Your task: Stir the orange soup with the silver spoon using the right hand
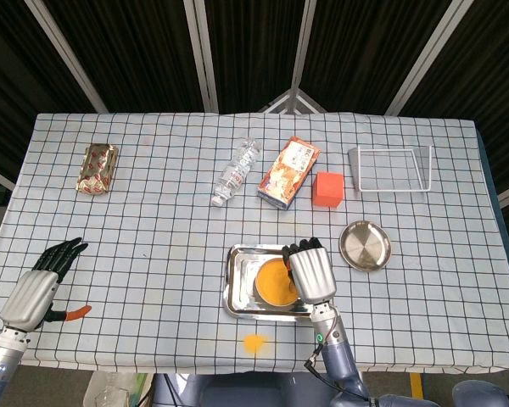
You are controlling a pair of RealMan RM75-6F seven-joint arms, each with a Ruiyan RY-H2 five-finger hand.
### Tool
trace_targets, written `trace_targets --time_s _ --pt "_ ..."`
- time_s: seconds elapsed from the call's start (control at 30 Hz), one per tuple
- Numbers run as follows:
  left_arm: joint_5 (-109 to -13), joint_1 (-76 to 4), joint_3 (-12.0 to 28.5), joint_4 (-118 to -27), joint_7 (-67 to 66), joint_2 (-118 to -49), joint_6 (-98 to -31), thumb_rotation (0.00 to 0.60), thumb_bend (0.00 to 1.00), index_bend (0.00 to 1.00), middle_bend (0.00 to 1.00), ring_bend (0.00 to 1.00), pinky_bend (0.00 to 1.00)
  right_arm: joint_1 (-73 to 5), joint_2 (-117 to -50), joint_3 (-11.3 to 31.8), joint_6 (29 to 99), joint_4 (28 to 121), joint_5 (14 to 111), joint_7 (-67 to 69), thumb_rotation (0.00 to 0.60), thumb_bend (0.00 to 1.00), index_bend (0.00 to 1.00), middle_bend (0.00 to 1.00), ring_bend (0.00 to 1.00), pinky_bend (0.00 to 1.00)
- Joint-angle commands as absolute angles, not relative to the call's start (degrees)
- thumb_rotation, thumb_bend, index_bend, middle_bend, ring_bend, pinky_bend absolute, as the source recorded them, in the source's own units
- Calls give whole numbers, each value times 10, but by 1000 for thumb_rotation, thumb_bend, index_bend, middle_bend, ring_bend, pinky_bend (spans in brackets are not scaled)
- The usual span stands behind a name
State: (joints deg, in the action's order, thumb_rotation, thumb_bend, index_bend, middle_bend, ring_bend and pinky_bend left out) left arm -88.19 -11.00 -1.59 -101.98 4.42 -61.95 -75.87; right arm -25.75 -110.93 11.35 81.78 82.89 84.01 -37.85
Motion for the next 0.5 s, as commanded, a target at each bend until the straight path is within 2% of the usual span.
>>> trace_targets --time_s 0.03,0.23,0.5 --pt "-881 -110 -16 -1020 43 -620 -758 600 20 0 0 0 0 -254 -1116 106 824 815 846 -367 600 748 923 713 573 484" --pt "-879 -110 -16 -1022 42 -619 -756 600 20 0 0 0 0 -250 -1129 99 833 788 853 -345 600 760 933 720 575 484" --pt "-874 -112 -15 -1025 45 -618 -752 600 20 0 0 0 0 -261 -1154 115 838 751 860 -313 600 772 940 725 580 484"
